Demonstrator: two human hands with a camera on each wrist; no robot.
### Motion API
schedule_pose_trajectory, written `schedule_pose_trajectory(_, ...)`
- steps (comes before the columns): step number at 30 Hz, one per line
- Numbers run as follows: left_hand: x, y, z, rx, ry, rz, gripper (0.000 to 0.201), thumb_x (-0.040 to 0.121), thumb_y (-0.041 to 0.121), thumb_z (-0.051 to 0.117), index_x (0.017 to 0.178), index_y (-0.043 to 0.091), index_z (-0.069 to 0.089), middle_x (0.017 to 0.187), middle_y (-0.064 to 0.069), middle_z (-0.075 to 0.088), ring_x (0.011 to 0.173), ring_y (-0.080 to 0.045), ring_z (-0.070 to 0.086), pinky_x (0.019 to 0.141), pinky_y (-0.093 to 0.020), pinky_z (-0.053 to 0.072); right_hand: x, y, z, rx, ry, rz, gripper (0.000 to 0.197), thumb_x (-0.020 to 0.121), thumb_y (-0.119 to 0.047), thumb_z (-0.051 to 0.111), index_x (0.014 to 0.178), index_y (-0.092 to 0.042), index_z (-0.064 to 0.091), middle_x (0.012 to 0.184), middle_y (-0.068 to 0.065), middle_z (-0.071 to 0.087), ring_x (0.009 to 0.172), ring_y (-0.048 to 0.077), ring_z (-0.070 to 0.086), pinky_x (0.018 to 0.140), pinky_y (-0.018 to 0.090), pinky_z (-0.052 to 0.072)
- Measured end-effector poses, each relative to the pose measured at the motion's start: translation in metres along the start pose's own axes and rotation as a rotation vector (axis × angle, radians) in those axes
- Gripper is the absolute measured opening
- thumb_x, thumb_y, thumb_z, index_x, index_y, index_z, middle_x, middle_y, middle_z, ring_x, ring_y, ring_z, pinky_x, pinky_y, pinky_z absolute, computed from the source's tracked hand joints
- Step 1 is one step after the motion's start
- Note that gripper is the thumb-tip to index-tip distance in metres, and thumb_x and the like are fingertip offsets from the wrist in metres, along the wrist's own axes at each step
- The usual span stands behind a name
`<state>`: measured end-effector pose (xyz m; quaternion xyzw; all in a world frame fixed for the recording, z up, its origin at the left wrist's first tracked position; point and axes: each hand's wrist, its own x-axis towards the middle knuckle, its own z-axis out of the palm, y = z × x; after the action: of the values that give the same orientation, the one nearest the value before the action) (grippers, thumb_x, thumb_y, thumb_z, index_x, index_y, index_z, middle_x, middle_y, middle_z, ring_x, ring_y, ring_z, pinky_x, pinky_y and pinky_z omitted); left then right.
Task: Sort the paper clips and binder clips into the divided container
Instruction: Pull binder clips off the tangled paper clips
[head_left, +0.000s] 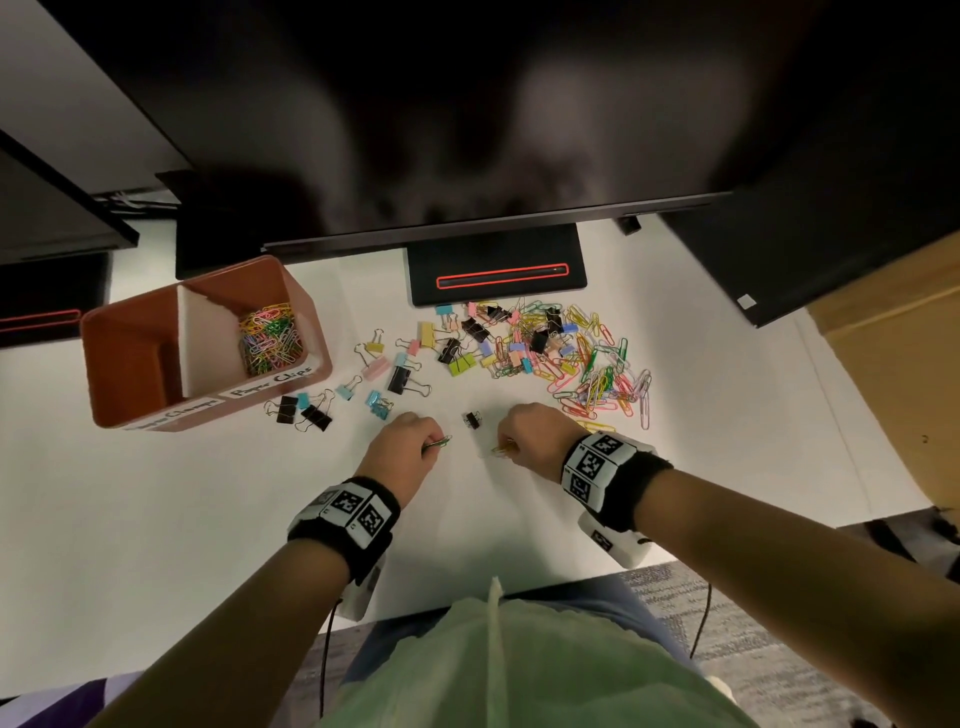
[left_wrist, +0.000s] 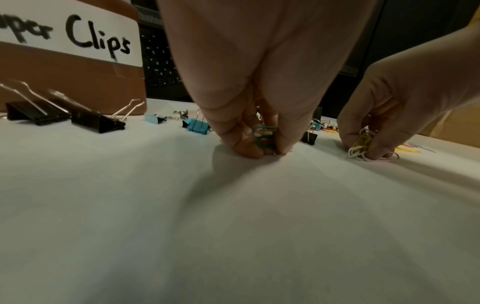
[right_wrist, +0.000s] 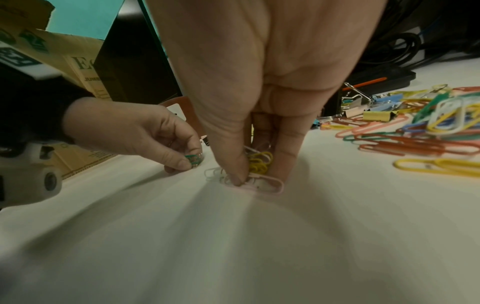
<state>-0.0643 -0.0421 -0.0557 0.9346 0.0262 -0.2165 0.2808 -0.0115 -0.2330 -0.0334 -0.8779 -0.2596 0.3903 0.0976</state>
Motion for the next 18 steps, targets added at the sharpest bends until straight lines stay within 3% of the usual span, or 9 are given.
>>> schedule_pose_trajectory(7, -0.006, -0.008, -0.001, -0.077, 0.064, 0.065, 0.009, 0.086, 0.009, 0.058, 0.092, 0.006, 0.063, 0.083, -0.003, 0.054, 0.075, -0.017, 0.051, 0.077, -0.033, 0.048, -0.005, -0.001, 0.006, -0.043, -0.004, -0.042, 0.022, 0.087, -0.013, 0.050, 0.105, -0.008, 0.062, 0.109, 0.013, 0.061, 0.100, 0.032, 0.057, 0.077, 0.035, 0.046)
schedule_pose_trajectory(13, -0.022, -0.017, -0.053, -0.322, 0.274, 0.018, 0.009, 0.084, 0.009, 0.062, 0.087, 0.017, 0.063, 0.080, -0.006, 0.066, 0.073, -0.021, 0.062, 0.070, -0.028, 0.050, -0.009, -0.012, -0.015, 0.009, 0.006, -0.095, 0.022, 0.088, -0.016, 0.052, 0.106, -0.010, 0.063, 0.111, 0.011, 0.063, 0.100, 0.029, 0.058, 0.079, 0.031, 0.044)
schedule_pose_trajectory(16, -0.029, -0.024, -0.100, -0.434, 0.429, -0.067, 0.010, 0.085, 0.008, 0.061, 0.086, 0.018, 0.061, 0.076, -0.008, 0.065, 0.066, -0.015, 0.058, 0.064, -0.014, 0.046, -0.003, -0.039, -0.048, 0.030, 0.137, -0.202, 0.023, 0.088, -0.015, 0.054, 0.108, -0.012, 0.064, 0.109, 0.008, 0.065, 0.099, 0.026, 0.059, 0.086, 0.033, 0.049)
schedule_pose_trajectory(18, -0.029, -0.034, -0.131, -0.365, 0.499, -0.125, 0.006, 0.086, 0.014, 0.061, 0.091, 0.014, 0.062, 0.077, -0.003, 0.063, 0.064, -0.006, 0.055, 0.059, -0.007, 0.043, 0.009, -0.065, -0.073, 0.055, 0.233, -0.279, 0.024, 0.088, -0.016, 0.055, 0.110, -0.014, 0.064, 0.105, 0.002, 0.064, 0.095, 0.020, 0.058, 0.086, 0.030, 0.047)
